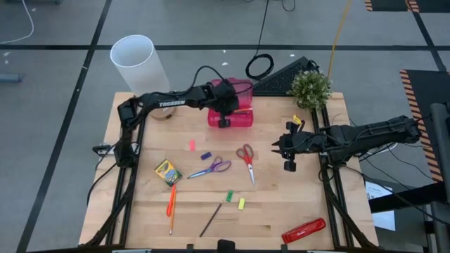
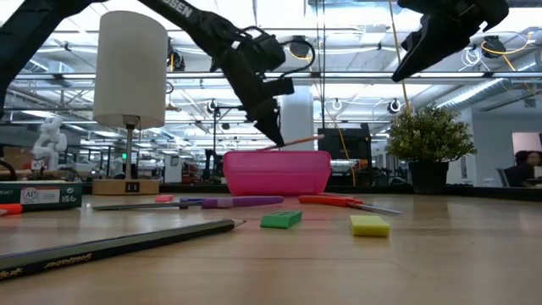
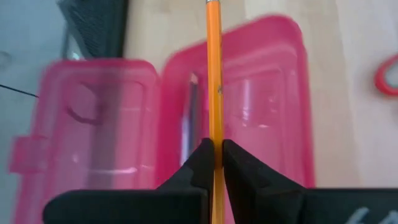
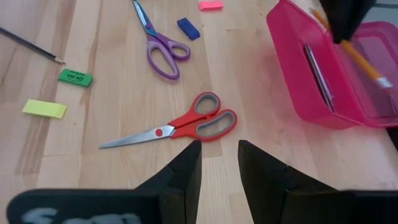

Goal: Pack school essentials
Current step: Put the right yellow pencil into the red supply box, then put the black pencil into the red supply box

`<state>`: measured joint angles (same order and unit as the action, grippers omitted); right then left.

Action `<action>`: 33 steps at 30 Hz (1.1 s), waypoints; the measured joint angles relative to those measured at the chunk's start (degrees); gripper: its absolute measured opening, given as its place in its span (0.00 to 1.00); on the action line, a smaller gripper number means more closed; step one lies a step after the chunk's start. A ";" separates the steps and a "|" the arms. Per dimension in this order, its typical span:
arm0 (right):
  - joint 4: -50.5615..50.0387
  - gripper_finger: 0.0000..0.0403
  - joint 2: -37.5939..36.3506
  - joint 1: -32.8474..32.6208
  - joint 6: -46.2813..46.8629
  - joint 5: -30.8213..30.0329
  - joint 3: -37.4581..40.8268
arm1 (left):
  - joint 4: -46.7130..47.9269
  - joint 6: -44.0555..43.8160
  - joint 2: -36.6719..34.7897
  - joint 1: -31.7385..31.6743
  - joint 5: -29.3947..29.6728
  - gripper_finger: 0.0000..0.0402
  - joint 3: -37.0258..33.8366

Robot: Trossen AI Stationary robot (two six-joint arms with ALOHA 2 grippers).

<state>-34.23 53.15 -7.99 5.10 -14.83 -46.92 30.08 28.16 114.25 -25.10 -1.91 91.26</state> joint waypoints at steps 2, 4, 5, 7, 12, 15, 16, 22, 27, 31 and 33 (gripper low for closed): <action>-0.15 0.25 0.00 0.00 0.10 -0.01 0.00 | 1.48 -0.33 0.03 -0.01 -0.99 0.06 0.00; -0.33 0.25 0.00 0.00 0.16 -0.03 0.00 | 2.12 -0.75 -0.08 0.10 -1.29 0.06 0.00; -0.39 0.25 0.00 0.00 0.18 -0.02 0.00 | 2.59 -1.03 -0.10 0.11 -1.54 0.06 0.00; -0.38 0.25 0.00 0.00 0.18 -0.04 0.00 | 3.85 -1.62 -0.08 0.11 -3.40 0.06 0.00; -0.37 0.25 0.00 0.00 0.20 -0.07 0.00 | 4.94 -1.54 0.59 0.04 -5.82 0.06 0.00; -0.36 0.25 0.00 0.00 0.20 -0.07 0.00 | 6.27 -2.39 1.07 0.00 -5.82 0.06 -0.09; -0.36 0.25 0.00 0.00 0.20 -0.09 0.00 | 6.16 -2.43 1.27 0.03 -5.82 0.07 -0.03; -0.36 0.25 0.00 0.00 -0.05 -0.09 0.00 | 8.06 -3.58 2.11 0.04 -5.75 0.07 -0.09; -0.34 0.25 0.00 0.00 -0.22 -0.11 0.00 | 8.29 -4.00 2.11 0.00 -5.62 0.12 -0.07; -0.34 0.25 0.00 0.00 -0.23 -0.11 0.00 | 8.27 -4.94 2.13 0.00 -5.52 0.19 -0.07; -0.34 0.25 0.00 0.00 -0.24 -0.09 0.00 | 8.27 -4.98 2.12 0.01 -5.00 0.21 -0.07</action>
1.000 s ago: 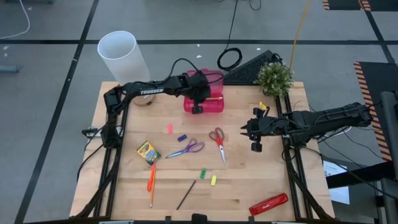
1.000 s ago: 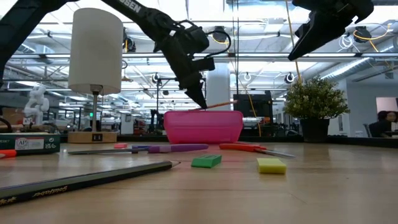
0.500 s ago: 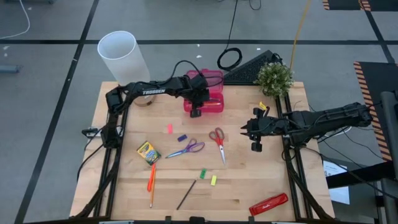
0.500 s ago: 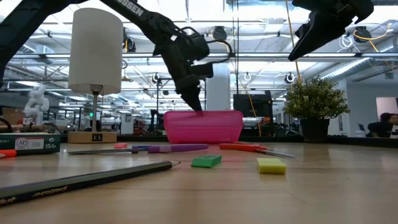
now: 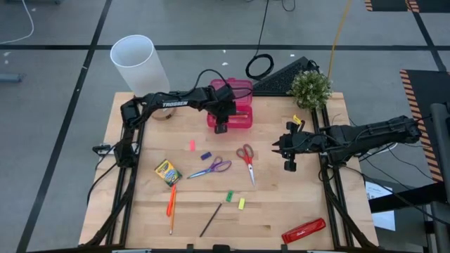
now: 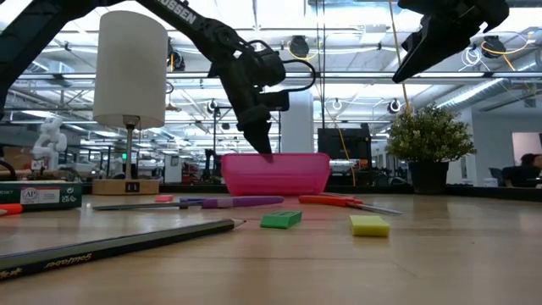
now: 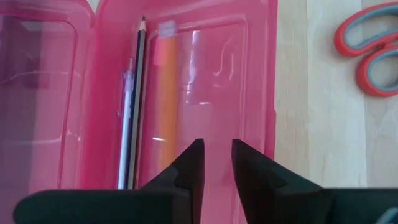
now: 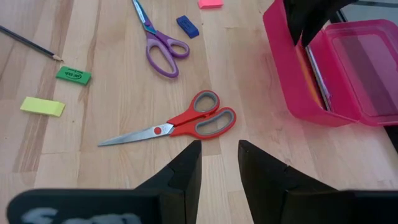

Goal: Pack school essentials
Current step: Put the black pencil into the red supply box

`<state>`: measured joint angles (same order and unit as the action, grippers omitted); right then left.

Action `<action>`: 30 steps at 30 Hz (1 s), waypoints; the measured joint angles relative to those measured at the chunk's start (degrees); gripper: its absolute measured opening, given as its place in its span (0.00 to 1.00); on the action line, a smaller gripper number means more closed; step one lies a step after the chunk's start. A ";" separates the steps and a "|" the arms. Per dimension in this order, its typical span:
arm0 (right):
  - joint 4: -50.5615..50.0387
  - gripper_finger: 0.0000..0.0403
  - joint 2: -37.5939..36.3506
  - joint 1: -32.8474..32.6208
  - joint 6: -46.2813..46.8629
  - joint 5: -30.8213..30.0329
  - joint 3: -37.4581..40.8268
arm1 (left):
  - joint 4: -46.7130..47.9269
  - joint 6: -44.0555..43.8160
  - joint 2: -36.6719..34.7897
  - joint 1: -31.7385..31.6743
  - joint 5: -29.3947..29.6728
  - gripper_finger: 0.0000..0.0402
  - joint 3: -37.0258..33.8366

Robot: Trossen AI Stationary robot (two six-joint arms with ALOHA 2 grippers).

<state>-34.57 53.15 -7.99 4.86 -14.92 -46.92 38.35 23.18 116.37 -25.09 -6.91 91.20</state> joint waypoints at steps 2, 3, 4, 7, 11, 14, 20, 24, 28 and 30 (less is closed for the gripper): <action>0.00 0.25 0.00 0.00 0.00 -0.02 0.00 | -0.51 -0.09 0.00 0.13 1.09 0.22 0.00; 0.00 0.25 0.00 0.00 0.01 -0.02 0.00 | -1.10 -0.45 0.00 0.14 1.74 0.23 0.00; 0.00 0.25 0.00 0.00 0.00 0.00 0.00 | -1.41 -0.83 0.01 0.14 2.32 0.23 0.00; 0.00 0.25 0.00 0.00 0.00 -0.02 0.00 | -1.66 -1.09 -0.29 0.14 2.56 0.23 0.00; 0.04 0.25 0.00 0.00 0.02 -0.02 0.00 | -1.64 -3.16 -2.51 0.30 3.92 0.23 0.00; 0.72 0.25 0.00 0.00 0.33 -0.04 0.00 | -1.66 -4.58 -5.49 0.74 4.60 0.23 0.00; 6.04 0.25 0.31 0.00 2.49 -0.03 0.00 | 1.27 -8.94 -13.66 3.84 5.55 0.23 0.09; 7.90 0.25 2.19 -1.52 4.75 -0.03 0.00 | 5.25 -10.42 -18.35 8.82 8.57 0.23 0.09; 9.01 0.25 5.34 -3.72 4.93 0.00 0.00 | 8.33 -11.60 -21.53 15.25 14.92 0.23 0.09; 11.56 0.25 6.83 -4.27 4.89 0.03 0.00 | 9.69 -11.84 -22.45 18.26 16.91 0.23 0.09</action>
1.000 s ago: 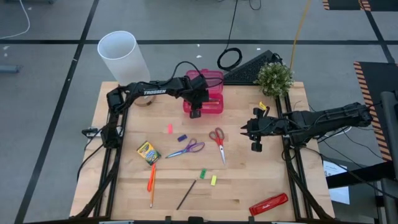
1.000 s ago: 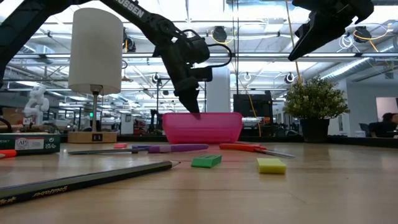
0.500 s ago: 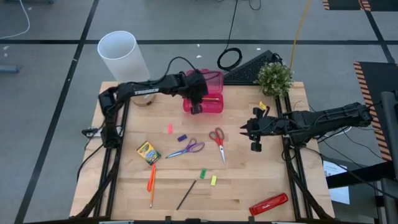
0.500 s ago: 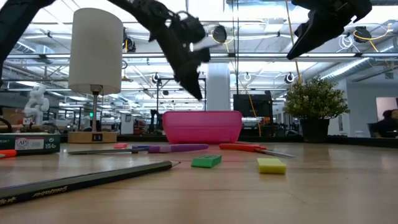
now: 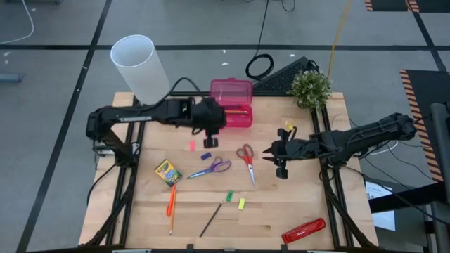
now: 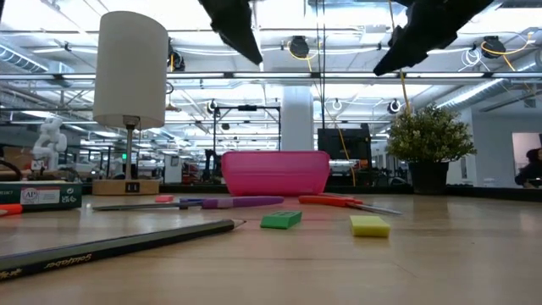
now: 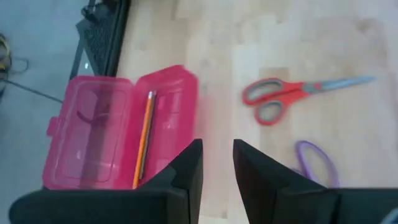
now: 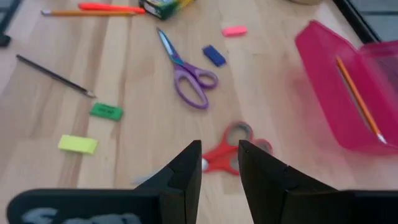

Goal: Pack school essentials
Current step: Put the black pencil into the red supply box

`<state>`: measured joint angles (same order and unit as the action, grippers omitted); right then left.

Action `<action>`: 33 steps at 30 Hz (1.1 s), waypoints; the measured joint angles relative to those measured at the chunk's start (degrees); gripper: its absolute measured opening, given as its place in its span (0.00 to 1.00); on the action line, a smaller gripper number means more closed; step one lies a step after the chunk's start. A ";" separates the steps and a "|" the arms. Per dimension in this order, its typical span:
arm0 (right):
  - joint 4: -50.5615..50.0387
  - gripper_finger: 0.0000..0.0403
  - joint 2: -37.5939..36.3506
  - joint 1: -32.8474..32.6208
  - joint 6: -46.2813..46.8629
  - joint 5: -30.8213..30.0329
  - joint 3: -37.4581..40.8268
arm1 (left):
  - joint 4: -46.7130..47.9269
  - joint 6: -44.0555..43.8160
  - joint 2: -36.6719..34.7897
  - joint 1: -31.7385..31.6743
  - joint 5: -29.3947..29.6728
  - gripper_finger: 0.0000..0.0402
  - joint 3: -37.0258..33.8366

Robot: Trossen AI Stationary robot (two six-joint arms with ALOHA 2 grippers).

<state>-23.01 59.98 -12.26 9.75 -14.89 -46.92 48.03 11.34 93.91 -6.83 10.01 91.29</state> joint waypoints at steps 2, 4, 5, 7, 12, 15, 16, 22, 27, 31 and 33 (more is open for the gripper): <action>2.68 0.25 1.72 -0.46 -0.02 0.05 0.00 | 1.09 -0.36 -0.51 2.50 0.54 0.23 0.00; 5.65 0.25 3.50 -1.08 -0.15 0.10 0.00 | 1.68 -1.41 -0.74 4.54 0.58 0.23 -0.02; 6.49 0.25 4.43 -1.46 -0.22 0.08 0.00 | 1.52 -2.04 -0.79 5.36 0.82 0.23 -0.02; 8.98 0.25 6.57 -2.10 -1.30 0.14 -0.05 | 1.50 -2.85 -0.80 6.84 2.21 0.23 -0.12; 8.87 0.25 11.85 -2.48 -2.08 0.23 -1.80 | -0.64 -4.38 -0.77 8.81 5.70 0.23 -4.25; 9.62 0.25 14.92 -2.48 -3.56 2.37 -3.66 | -2.53 -5.26 -1.78 8.81 6.13 0.23 -8.75; 10.22 0.25 15.89 -2.48 -4.32 3.12 -4.14 | -3.47 -5.78 -2.11 8.66 6.17 0.23 -10.46; 16.39 0.25 21.88 -2.59 -8.29 4.98 -6.00 | -10.63 -8.65 -6.18 6.91 6.74 0.23 -20.83; 20.38 0.25 27.56 -2.65 -10.00 8.25 -8.21 | -13.67 -9.86 -12.65 5.07 6.81 0.23 -27.67; 20.82 0.25 32.36 -2.87 -11.14 9.30 -12.74 | -16.86 -9.99 -17.85 4.32 7.18 0.23 -31.47; 21.94 0.25 35.00 -3.28 -11.89 10.68 -15.48 | -15.64 -9.80 -19.57 4.00 7.21 0.23 -33.15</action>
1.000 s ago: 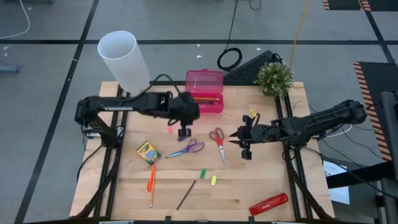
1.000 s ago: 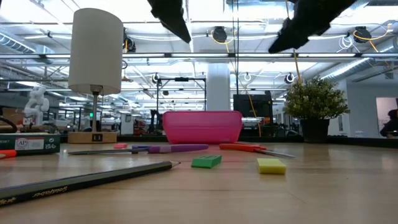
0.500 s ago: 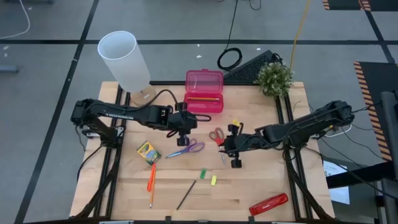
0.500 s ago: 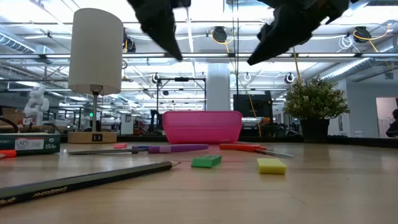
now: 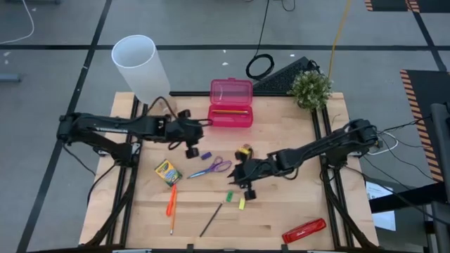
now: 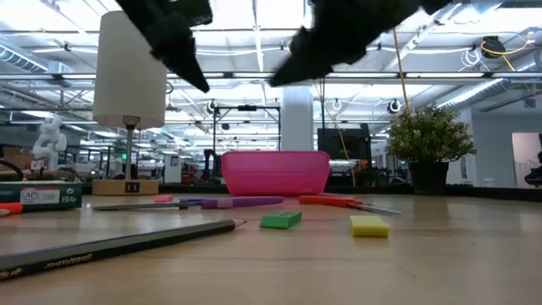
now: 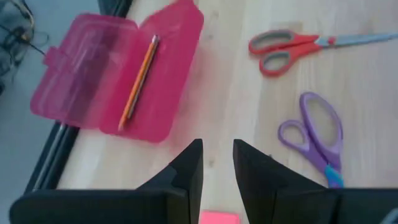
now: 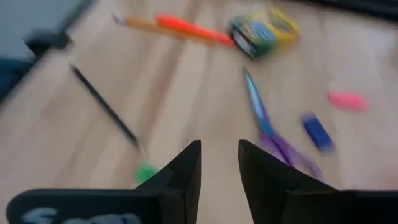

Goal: Pack school essentials
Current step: Put the black pencil into the red supply box

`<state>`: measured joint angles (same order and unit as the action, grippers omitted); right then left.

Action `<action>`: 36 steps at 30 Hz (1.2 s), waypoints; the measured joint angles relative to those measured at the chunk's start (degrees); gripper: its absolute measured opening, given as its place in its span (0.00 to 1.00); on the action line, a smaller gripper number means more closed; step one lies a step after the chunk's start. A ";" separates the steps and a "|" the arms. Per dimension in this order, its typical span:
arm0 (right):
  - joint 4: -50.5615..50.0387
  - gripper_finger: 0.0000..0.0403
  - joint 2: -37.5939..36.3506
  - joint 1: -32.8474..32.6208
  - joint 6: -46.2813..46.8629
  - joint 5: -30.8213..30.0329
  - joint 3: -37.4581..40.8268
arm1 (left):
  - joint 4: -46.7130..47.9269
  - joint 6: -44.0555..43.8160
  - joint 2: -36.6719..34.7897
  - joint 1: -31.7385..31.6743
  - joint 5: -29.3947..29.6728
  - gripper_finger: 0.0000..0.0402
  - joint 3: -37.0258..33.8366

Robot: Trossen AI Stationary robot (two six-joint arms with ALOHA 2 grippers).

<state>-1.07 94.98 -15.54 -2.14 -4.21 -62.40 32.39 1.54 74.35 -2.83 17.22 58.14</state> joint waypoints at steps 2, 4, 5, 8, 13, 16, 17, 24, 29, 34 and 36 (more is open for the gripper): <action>-1.05 0.25 2.53 -0.52 -0.46 1.47 -1.88 | -2.75 -0.22 -1.81 0.06 -0.06 0.23 -1.09; 0.72 0.25 5.67 -1.25 -1.19 2.87 -4.42 | -0.73 -0.52 -3.41 0.21 -0.04 0.23 -2.20; 0.58 0.25 6.77 -1.72 -1.66 3.20 -5.08 | -2.35 -0.76 -3.63 0.48 -0.07 0.23 -2.25; 1.14 0.25 11.23 -2.69 -4.21 3.03 -8.46 | -1.79 -1.29 -5.59 1.04 -0.31 0.23 -3.54; 4.15 0.25 16.54 -4.09 -7.61 3.53 -11.20 | -2.50 -2.13 -6.60 2.55 -0.58 0.23 -3.55; 8.86 0.25 18.51 -4.47 -9.13 7.04 -11.00 | -4.77 -2.10 -6.27 3.53 -0.66 0.23 -3.20; 10.07 0.25 19.05 -4.49 -9.18 8.25 -11.15 | -3.33 -2.02 -6.41 3.97 -0.70 0.23 -3.56; 14.55 0.29 22.22 -3.77 -9.25 13.37 -10.97 | -5.66 -1.62 -5.97 4.70 -0.60 0.23 -3.31; 17.37 0.33 25.23 -3.25 -9.28 15.94 -10.97 | -5.39 -1.62 -6.03 4.70 -0.61 0.23 -3.33; 17.27 0.37 27.23 -2.94 -9.30 18.03 -11.34 | -5.50 -1.60 -6.01 4.70 -0.60 0.23 -3.33; 17.27 0.37 27.75 -2.78 -9.54 18.00 -11.32 | -5.52 -1.62 -6.01 4.70 -0.60 0.23 -3.32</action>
<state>16.20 122.73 -18.32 -11.68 13.79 -73.71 26.87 -0.08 68.34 1.87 16.62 54.81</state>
